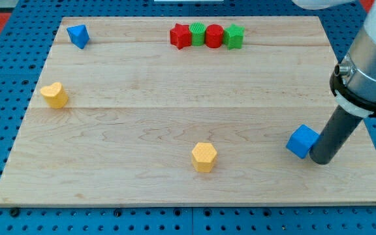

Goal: Move the blue cube into the yellow hexagon

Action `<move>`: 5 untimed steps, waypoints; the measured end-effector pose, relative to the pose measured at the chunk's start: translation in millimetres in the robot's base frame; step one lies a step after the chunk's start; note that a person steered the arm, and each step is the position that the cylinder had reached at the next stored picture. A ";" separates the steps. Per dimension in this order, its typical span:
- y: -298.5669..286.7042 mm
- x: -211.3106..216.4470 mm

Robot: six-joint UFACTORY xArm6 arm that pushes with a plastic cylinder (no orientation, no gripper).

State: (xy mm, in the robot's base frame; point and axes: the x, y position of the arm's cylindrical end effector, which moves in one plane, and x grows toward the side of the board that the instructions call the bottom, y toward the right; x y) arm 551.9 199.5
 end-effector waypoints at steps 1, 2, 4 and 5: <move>33.3 12.9; 46.3 -3.6; -95.9 -38.9; -103.4 -36.0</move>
State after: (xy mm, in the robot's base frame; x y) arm 515.9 96.0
